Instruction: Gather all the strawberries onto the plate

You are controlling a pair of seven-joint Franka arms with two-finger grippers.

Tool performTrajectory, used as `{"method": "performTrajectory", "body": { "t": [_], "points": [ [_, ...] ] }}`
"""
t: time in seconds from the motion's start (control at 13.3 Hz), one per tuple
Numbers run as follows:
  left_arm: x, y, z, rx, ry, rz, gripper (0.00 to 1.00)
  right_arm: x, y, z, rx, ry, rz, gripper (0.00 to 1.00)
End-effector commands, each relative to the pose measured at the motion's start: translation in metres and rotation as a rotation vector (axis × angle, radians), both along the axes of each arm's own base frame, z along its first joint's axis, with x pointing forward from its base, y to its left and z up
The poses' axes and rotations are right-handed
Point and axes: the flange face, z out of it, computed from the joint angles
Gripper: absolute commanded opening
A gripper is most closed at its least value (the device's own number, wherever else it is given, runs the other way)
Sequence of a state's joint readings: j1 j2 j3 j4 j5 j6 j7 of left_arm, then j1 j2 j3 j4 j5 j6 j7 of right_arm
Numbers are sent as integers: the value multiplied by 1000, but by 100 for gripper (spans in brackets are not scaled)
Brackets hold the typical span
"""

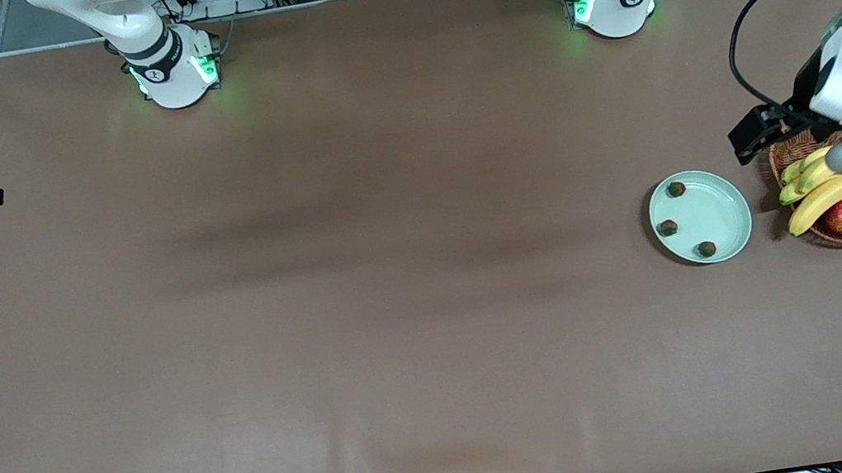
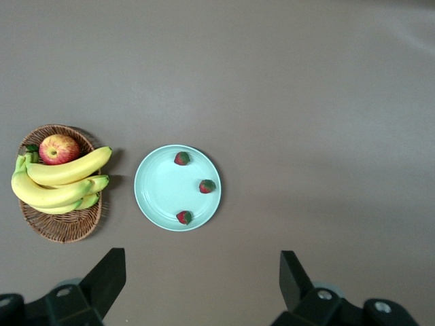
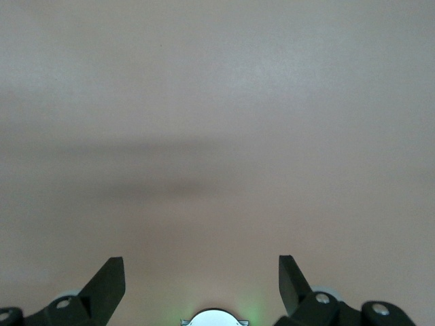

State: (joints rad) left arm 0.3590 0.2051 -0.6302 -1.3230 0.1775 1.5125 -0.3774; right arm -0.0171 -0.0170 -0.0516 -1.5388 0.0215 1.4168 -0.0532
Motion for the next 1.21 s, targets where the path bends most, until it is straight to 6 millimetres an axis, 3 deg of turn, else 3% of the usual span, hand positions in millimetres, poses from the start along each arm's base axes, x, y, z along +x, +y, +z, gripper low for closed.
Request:
{"method": "performTrajectory", "body": {
  "t": [0.0,0.3,0.68,1.13],
  "points": [
    [-18,21,24,-39,-9,18,100,-1,-1,5,13,-8,-7,100],
    [-39,25,17,-70,26,16,100,-1,-1,5,13,-8,-7,100],
    [-84,36,0,-97,22,46,100,0,0,5,13,-8,-5,100],
    [-90,51,28,-50,13,37,100,0,0,5,13,-8,-5,100]
  ]
}}
